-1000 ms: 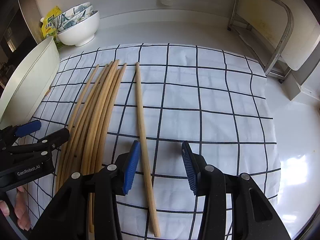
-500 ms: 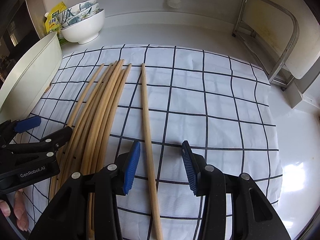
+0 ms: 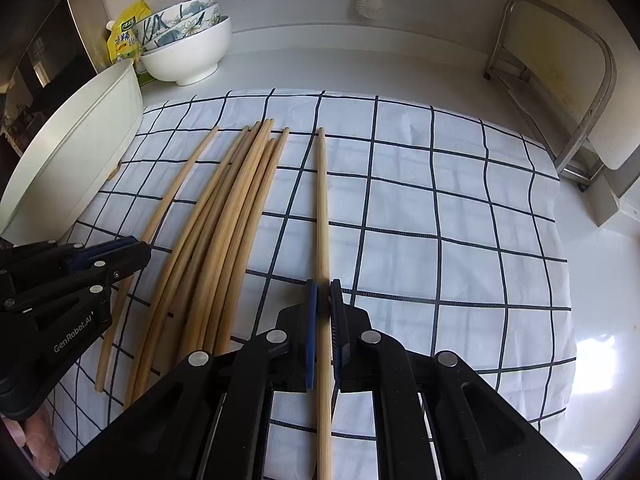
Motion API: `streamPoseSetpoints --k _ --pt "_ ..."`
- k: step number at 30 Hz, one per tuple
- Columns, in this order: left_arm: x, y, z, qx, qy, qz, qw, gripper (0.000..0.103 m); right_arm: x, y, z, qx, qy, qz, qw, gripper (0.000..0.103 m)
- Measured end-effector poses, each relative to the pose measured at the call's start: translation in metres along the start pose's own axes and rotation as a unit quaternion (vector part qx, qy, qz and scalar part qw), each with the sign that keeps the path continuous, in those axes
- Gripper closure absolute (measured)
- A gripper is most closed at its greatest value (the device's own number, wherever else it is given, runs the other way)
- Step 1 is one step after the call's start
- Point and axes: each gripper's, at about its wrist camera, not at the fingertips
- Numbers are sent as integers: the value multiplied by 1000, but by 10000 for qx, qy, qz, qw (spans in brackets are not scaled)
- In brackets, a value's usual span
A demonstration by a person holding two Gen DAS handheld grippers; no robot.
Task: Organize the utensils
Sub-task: 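Close the right tool on one chopstick while the left tool grasps another, then lift both held chopsticks and carry them over the white basin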
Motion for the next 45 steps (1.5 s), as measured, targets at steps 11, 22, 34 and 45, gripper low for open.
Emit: streamPoseSetpoints --k 11,22,34,45 --pt "-36 -13 -2 50 -159 459 9988 96 -39 -7 -4 182 192 -287 9992 97" --pt "-106 -51 -31 58 499 486 9976 96 -81 -51 -43 61 655 -539 9964 97" --pt "-126 -150 -56 -510 787 40 9956 96 -79 -136 -98 -487 888 -1002 9898 97" --pt "-102 -231 -73 -1069 627 -253 9920 96 -43 -207 -155 -848 613 -1487 9833 97"
Point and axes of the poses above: each gripper's, at about its wrist camera, not at the fingertips, and x roughly the way its jaws point, y to its right, z to its underside, and after that the axes turned 7 degrees about -x, right-handed
